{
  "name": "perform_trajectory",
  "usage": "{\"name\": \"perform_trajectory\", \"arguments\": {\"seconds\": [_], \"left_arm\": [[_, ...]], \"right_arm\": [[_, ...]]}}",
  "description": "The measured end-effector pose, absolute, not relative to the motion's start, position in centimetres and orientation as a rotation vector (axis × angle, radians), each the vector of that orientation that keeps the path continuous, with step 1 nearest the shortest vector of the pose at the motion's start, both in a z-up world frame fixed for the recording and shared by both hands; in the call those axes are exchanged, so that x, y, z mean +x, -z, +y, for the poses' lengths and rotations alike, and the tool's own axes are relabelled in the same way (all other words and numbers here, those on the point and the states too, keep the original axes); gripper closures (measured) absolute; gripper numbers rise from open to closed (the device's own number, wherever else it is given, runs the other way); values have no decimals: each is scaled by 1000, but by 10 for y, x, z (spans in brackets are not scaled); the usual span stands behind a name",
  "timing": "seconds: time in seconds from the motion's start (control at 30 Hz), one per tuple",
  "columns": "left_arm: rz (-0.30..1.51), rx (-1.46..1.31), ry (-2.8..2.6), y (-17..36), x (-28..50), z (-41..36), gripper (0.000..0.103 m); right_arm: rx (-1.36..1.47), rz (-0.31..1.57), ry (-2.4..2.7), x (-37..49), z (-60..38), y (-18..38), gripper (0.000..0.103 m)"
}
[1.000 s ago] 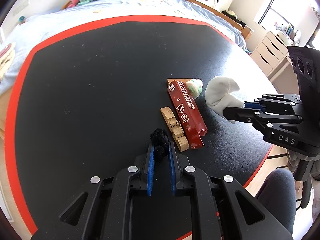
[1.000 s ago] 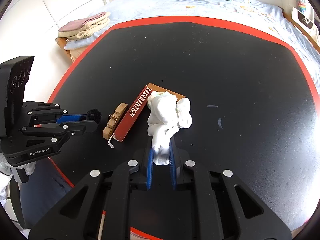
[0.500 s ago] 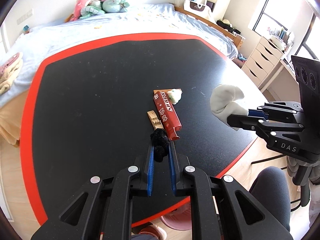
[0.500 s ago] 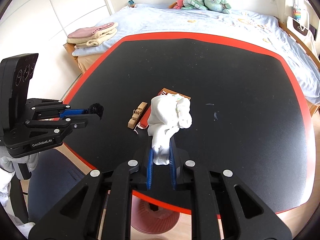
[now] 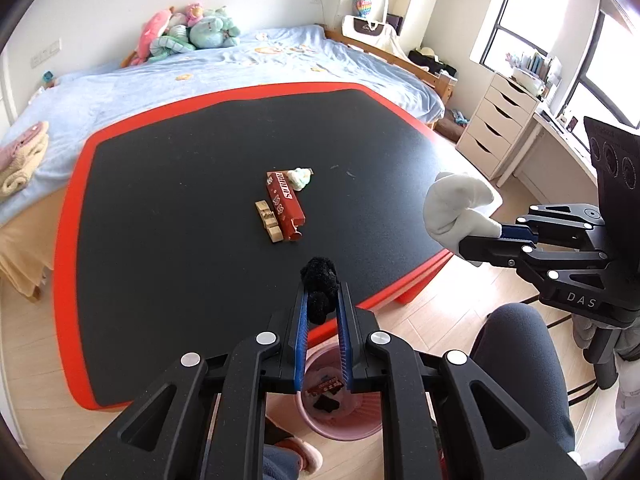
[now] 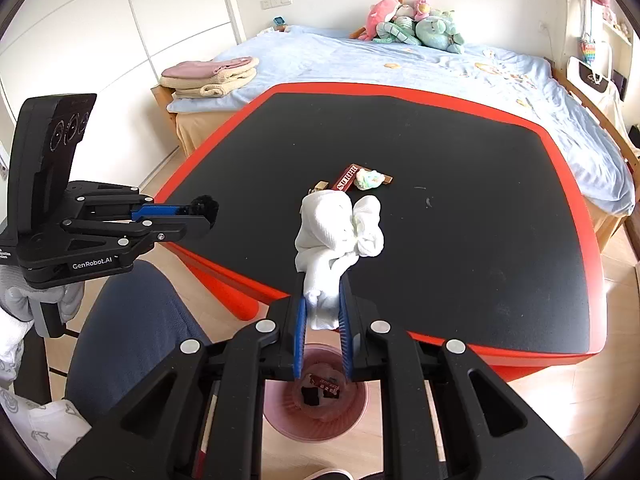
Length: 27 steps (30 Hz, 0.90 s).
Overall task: Collect trash
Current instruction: 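Carry the black object and white sock over the wastebasket and release both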
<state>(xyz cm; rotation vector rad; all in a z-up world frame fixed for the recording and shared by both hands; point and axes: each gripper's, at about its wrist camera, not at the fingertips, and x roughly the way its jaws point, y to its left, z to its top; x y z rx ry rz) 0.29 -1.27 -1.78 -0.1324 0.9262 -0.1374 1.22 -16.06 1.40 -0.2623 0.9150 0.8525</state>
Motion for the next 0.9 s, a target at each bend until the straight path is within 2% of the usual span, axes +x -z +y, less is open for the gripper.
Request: {"name": "perform_trajectory", "arguments": {"seconds": [0.9], "left_arm": [[1024, -105, 247, 52, -52, -66, 90]], "right_arm": [[-293, 1032, -869, -59, -197, 23, 89]]}}
